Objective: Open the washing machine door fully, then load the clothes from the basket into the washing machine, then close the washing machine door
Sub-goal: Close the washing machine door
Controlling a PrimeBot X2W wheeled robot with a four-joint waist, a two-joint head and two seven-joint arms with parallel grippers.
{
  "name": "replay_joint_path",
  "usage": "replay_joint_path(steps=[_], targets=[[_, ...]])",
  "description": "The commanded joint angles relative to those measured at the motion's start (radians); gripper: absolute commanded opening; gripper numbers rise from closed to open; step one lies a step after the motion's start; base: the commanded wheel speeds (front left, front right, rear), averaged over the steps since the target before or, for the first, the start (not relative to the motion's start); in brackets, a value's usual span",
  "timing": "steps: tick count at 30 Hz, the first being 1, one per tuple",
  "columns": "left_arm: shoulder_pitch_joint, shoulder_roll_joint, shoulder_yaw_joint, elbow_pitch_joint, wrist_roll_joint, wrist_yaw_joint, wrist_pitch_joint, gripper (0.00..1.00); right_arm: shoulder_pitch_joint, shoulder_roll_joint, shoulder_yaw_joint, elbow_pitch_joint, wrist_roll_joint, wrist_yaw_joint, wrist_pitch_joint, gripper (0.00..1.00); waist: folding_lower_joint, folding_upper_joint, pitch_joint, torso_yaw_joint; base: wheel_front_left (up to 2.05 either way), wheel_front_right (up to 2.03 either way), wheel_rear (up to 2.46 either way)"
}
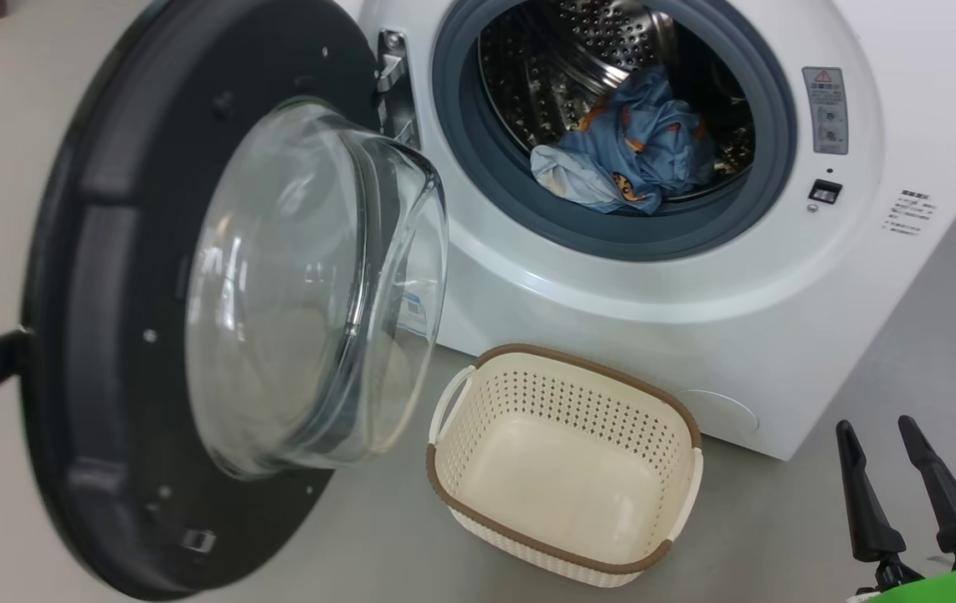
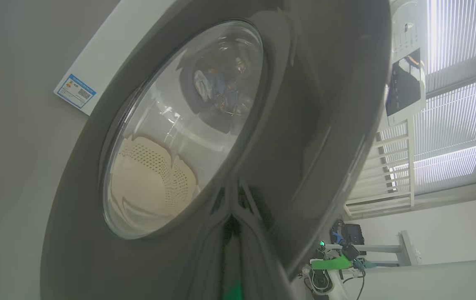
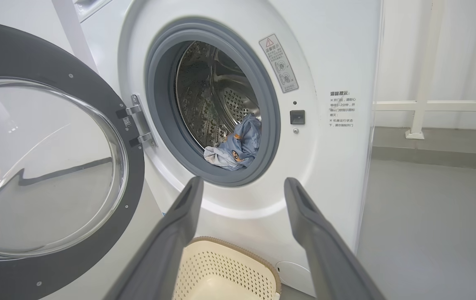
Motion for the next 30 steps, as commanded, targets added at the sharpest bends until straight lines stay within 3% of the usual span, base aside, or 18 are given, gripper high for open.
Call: replay_joint_path(steps=[1,16,30], targets=[[-0.002,0.025,0.012,-0.082,-0.017,0.009,0.026,0.0,-0.006,-0.016,0.011,-0.026,-0.016,0.006,-0.005,1.0,0.0001,-0.0001,-0.006,-0.011,0.0,0.0,0.0],[0.051,-0.034,-0.04,-0.314,-0.014,0.066,0.041,0.0,0.001,-0.004,-0.027,-0.034,-0.021,0.006,-0.005,1.0,0.0001,-0.0001,-0.015,-0.116,0.0,0.0,0.0],[0.03,-0.094,-0.074,-0.358,0.025,0.074,-0.009,0.0,0.004,0.001,-0.045,-0.044,-0.024,0.006,-0.005,1.0,0.0001,-0.0001,0.001,-0.289,0.0,0.0,0.0]])
